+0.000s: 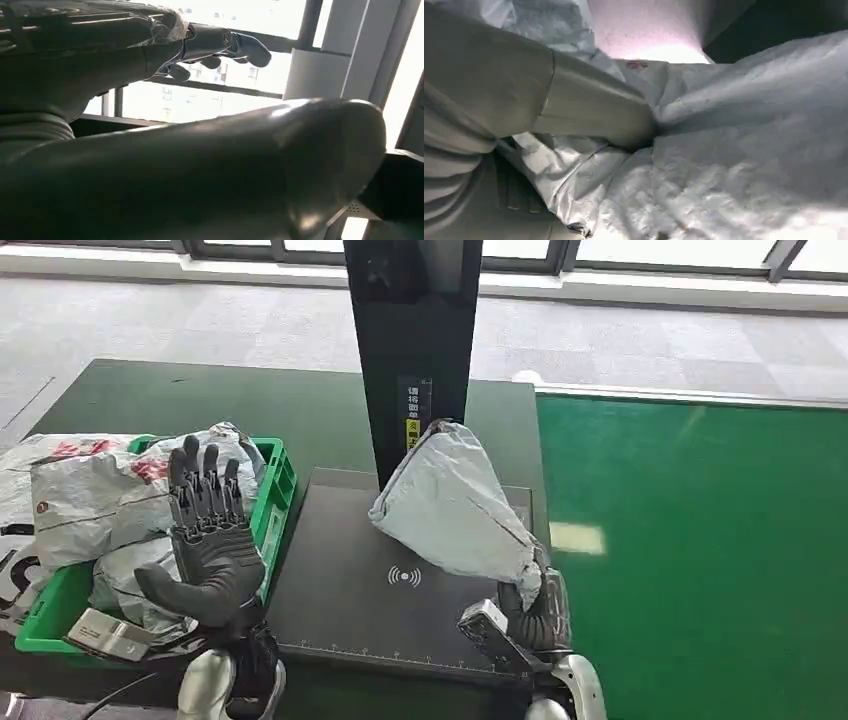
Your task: Moved the parcel from conveyor to table for the left to box.
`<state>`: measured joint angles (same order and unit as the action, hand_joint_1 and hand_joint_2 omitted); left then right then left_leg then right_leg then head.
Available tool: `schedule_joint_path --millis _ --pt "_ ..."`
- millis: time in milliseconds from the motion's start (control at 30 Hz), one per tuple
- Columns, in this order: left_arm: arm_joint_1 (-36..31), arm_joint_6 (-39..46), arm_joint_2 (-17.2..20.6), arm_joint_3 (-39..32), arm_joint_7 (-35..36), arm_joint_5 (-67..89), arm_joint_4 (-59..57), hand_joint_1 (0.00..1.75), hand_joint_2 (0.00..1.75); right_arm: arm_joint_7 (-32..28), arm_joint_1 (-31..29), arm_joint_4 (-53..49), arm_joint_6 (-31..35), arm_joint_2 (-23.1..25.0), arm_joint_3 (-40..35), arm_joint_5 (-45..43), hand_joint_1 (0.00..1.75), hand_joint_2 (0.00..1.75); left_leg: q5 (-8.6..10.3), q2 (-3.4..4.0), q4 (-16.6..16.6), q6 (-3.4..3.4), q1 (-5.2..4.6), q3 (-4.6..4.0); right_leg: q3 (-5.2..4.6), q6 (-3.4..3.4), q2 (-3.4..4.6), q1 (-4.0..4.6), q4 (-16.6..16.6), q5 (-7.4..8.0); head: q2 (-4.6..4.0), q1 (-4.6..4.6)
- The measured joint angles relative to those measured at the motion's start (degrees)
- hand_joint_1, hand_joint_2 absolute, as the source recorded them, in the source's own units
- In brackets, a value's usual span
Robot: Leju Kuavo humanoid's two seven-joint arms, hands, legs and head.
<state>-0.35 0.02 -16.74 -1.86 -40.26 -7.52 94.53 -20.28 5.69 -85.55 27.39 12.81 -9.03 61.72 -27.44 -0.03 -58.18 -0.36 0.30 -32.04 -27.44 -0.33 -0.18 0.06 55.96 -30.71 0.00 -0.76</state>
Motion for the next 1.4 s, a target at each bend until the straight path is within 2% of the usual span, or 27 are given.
schedule_joint_path --millis 500,1033,1167,1233,1400 --pt "0.0 0.0 0.0 0.0 0.0 -0.3 0.0 0.00 0.00 0.0 0.0 0.4 -0.6 0.3 -1.2 0.9 0.00 1.75 0.00 0.00 0.0 0.00 0.00 0.00 -0.03 0.00 0.00 0.00 0.0 0.00 0.00 0.00" --pt "-0.4 -0.1 -0.1 0.2 0.0 0.0 -2.3 0.00 0.00 -3.7 -1.6 2.3 -0.1 0.9 -1.2 -3.6 0.00 1.75 0.00 0.03 0.0 0.00 0.01 0.02 -0.06 0.00 0.02 0.00 0.0 0.00 0.00 0.00" --pt "-0.8 2.0 -0.1 0.9 0.0 3.8 -3.9 0.00 0.00 -7.2 -0.7 0.9 1.7 1.4 -1.2 -8.1 0.00 1.75 0.00 0.03 0.0 0.00 0.00 0.02 -0.08 0.00 0.03 -0.02 0.0 0.00 0.00 0.00" --pt "-1.0 4.2 -0.1 1.0 0.1 5.8 -5.7 0.00 0.00 -9.8 0.4 -1.2 1.0 1.4 -1.2 -13.7 0.00 1.75 0.00 0.03 0.0 0.00 -0.01 0.01 -0.07 0.00 0.02 -0.03 0.0 0.00 0.00 0.00" --pt "-1.4 8.1 -0.1 1.7 0.1 8.4 -8.4 0.00 0.00 -12.6 2.4 -4.6 -0.7 1.4 -1.2 -18.9 0.00 1.75 -0.01 0.08 0.0 0.00 -0.01 0.02 -0.11 0.00 0.08 -0.03 0.0 0.00 0.00 0.00"
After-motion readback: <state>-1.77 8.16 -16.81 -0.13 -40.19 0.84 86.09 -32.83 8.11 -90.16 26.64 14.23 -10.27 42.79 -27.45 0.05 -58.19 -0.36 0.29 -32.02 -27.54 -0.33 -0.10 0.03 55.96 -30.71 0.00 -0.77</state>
